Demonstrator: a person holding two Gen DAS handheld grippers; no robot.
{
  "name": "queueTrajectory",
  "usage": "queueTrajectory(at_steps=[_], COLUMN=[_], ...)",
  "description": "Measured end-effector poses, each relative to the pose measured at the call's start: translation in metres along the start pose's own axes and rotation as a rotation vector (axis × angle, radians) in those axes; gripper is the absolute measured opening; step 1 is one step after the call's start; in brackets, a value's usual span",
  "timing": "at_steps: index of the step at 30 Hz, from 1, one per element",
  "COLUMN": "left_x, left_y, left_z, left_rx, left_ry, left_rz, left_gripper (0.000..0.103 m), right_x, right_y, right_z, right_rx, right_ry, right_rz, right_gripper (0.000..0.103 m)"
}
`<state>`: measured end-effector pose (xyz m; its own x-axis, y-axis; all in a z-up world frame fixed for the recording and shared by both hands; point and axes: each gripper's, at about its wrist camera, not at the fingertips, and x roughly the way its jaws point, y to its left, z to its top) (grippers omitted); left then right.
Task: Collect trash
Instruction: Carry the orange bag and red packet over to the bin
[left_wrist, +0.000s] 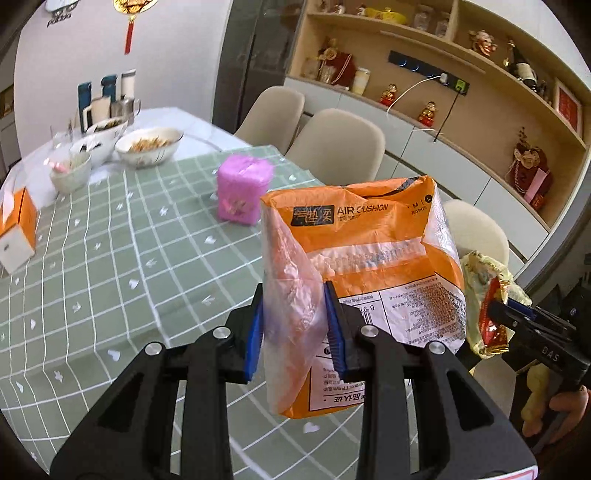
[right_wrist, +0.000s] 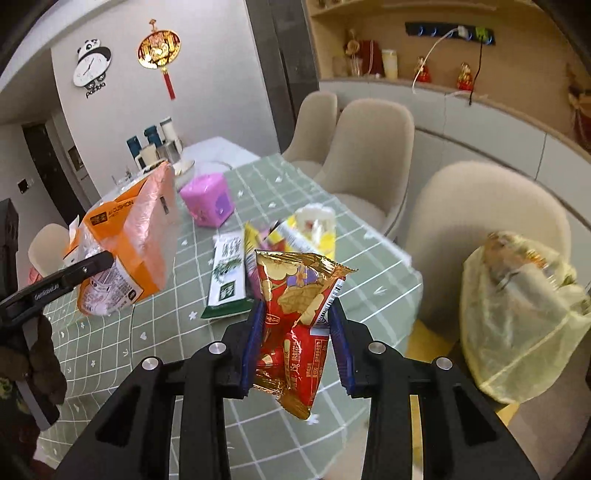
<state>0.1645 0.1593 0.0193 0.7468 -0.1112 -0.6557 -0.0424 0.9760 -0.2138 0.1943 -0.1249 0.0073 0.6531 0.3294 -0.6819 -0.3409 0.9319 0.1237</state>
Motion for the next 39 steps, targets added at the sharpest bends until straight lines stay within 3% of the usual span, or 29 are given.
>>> queueTrajectory(at_steps=[9,17,27,39], left_x=[-0.005,0.010,0.058,0.107], left_y=[-0.087,-0.189,-0.290,-0.363], left_z=[0.054,0.080,0.067,0.047], left_rx=[0.068,0.160,0.257,0.349], left_ry=[-0.109,-0.139,-0.063,0.032], left_rz=[-0.087,-0.189,-0.267,-0.313], left_gripper=[0.028,0.028,0.028,0.028], right_x=[-0.066,-0.115,-0.142,-0.149], right_y=[-0.056,-0.144,-0.221,-0.289], right_z=[0.016,0.024,0.007,-0.008], right_rx=[-0.029,0.014,0.053,0.124], right_ry=[-0.146,-0.235,-0.291,-0.294], right_rz=[-0.097,-0.193,-0.268,-0.315], right_gripper=[0.034,0.034,0.034,0.034])
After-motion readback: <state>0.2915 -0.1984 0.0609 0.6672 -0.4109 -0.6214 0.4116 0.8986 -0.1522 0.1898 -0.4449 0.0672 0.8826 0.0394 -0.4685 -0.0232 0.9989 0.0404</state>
